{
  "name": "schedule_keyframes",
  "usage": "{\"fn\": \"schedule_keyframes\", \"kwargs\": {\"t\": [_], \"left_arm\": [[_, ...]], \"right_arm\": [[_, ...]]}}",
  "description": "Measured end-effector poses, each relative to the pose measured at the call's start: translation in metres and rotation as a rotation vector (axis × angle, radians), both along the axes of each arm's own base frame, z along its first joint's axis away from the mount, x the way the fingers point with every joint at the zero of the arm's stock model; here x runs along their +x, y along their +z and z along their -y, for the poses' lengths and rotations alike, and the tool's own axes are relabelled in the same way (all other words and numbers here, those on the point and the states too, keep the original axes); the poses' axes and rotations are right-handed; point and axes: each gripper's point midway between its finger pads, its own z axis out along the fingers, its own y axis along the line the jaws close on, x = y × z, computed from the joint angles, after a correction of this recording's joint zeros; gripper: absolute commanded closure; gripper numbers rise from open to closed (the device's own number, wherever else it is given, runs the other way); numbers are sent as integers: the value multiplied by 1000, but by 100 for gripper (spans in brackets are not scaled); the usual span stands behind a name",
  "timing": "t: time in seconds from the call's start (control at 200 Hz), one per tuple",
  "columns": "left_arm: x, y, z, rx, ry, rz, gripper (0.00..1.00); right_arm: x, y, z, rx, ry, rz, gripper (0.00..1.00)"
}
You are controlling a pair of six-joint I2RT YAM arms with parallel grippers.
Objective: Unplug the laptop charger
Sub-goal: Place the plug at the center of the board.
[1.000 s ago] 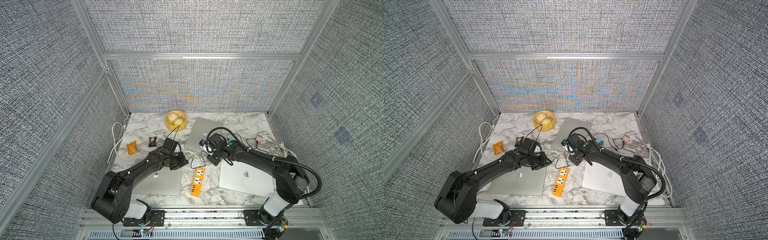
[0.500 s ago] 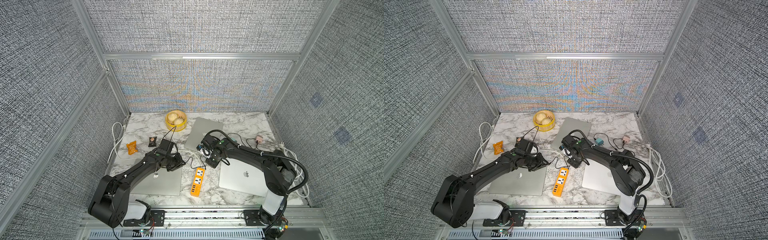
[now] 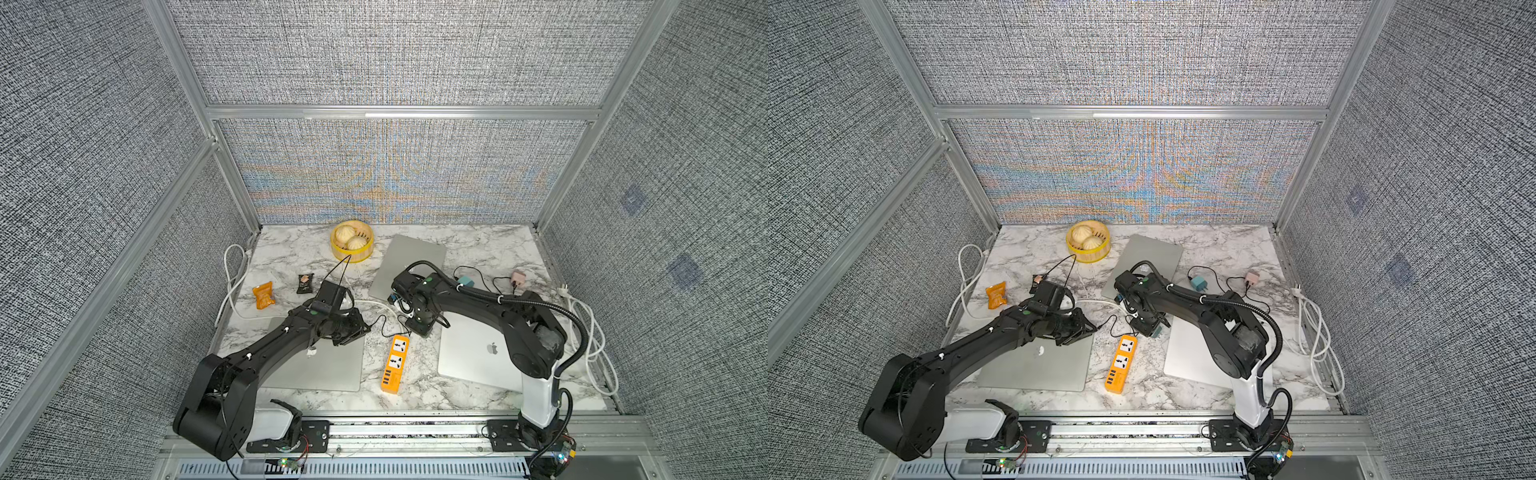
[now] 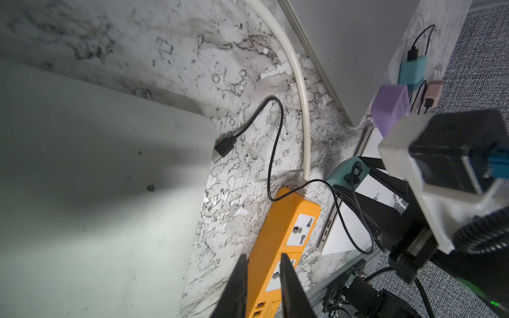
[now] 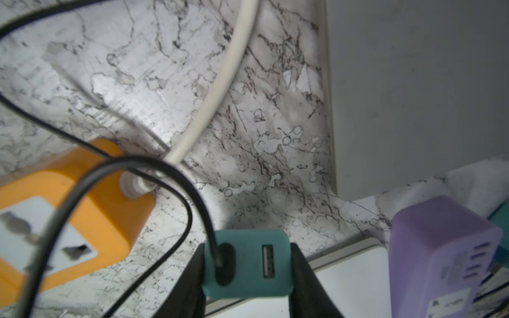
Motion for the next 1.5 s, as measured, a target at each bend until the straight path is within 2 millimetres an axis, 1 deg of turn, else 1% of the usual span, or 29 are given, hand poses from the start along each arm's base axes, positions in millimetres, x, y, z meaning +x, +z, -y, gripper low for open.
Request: {"fn": "schedule_keyframes", "kwargs": {"t": [0.19, 0.26, 0.335, 0.535, 0.595, 0.76, 0.811, 0.911, 0.981, 1.036, 1.206, 1.271, 1.341, 1.456, 1.501], "left_arm": [[0, 3, 1, -9, 1, 7, 78], [0, 4, 1, -13, 6, 7, 78], [0, 5, 1, -14, 6, 10, 78], [-2, 4, 0, -13, 6, 7, 78], [-2, 4, 0, -13, 6, 8, 78], [-3, 8, -1, -16, 6, 15, 78], [-3, 7, -1, -15, 6, 14, 78], [-4, 8, -1, -14, 6, 12, 78], [-4, 10, -2, -17, 6, 18, 78], [-4, 12, -2, -19, 7, 23, 77], [-6, 13, -3, -19, 9, 30, 77], [-5, 15, -3, -21, 13, 36, 77], [-5, 18, -3, -26, 16, 43, 76], [-1, 26, -4, -24, 15, 82, 66], [1, 33, -3, -30, 9, 111, 61]], "right_arm": [[3, -4, -2, -23, 2, -12, 92], [4, -5, -3, -28, 2, -16, 87], [5, -5, -4, -30, 2, -17, 80], [5, -6, -5, -34, 3, -25, 71], [5, -5, -4, -35, 1, -26, 64], [7, -2, -6, -23, -2, -19, 58], [9, -1, -8, -16, -5, -13, 53], [10, -1, -9, -10, -6, -8, 48], [9, -1, -9, -7, -5, -10, 47], [9, -1, -9, -7, -5, -11, 43], [8, -1, -10, -1, -3, -15, 42], [7, 5, -9, 6, -4, -7, 42], [9, 16, -10, 25, -5, 17, 42], [11, 34, -8, 58, -20, 59, 41], [10, 44, -6, 84, -32, 81, 37]]}}
